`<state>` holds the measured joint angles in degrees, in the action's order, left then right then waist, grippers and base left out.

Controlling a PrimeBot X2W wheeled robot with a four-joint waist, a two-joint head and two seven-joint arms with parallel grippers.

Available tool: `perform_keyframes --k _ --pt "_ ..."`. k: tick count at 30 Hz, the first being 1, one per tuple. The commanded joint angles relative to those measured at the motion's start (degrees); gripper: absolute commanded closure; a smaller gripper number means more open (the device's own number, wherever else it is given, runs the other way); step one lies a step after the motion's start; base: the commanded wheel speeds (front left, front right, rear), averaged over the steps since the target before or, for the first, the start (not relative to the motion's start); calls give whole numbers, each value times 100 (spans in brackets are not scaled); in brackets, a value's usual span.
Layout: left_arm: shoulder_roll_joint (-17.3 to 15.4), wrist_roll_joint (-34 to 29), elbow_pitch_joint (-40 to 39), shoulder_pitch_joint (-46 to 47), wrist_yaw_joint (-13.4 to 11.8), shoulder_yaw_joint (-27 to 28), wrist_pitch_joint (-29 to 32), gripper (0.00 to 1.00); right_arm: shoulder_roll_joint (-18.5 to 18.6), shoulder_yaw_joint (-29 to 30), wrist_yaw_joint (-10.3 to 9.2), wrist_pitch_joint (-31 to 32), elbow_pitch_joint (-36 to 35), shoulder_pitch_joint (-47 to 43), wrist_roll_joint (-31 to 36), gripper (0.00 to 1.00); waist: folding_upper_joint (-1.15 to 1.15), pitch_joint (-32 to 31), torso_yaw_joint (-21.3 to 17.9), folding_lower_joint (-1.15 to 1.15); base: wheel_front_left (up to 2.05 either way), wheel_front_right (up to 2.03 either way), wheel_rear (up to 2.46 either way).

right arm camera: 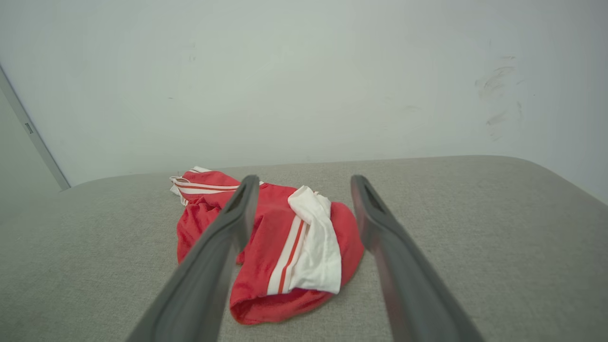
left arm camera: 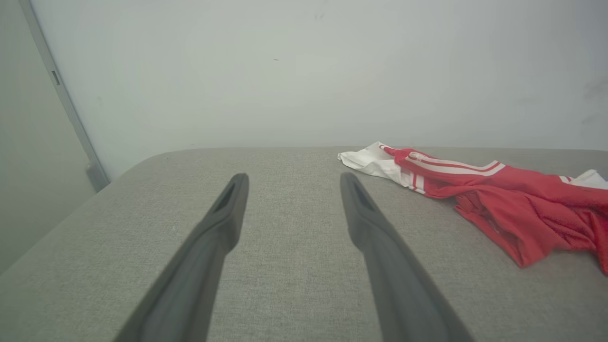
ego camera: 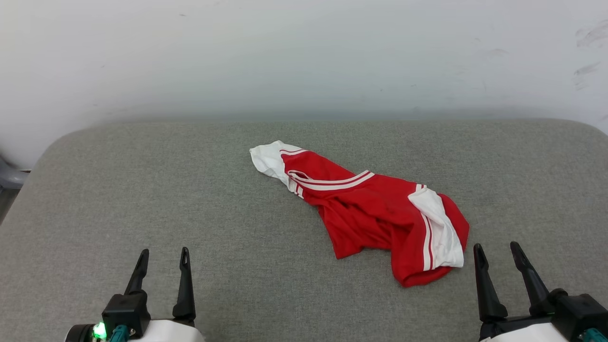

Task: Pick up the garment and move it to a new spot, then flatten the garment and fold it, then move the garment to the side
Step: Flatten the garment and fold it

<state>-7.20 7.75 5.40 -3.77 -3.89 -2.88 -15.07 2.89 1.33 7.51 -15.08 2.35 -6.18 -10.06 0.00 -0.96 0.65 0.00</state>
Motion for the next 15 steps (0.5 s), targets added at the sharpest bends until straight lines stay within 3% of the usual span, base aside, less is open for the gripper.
perform_keyframes --k 1,15 --pt "12 -37 14 -61 31 40 -15 0 -3 3 -4 -14 12 -63 -17 0 0 -1 0 0 0 0 0" --pt "197 -280 103 -26 261 269 -15 0 -3 73 -4 -14 16 35 -37 0 0 17 6 0 0 0 0"
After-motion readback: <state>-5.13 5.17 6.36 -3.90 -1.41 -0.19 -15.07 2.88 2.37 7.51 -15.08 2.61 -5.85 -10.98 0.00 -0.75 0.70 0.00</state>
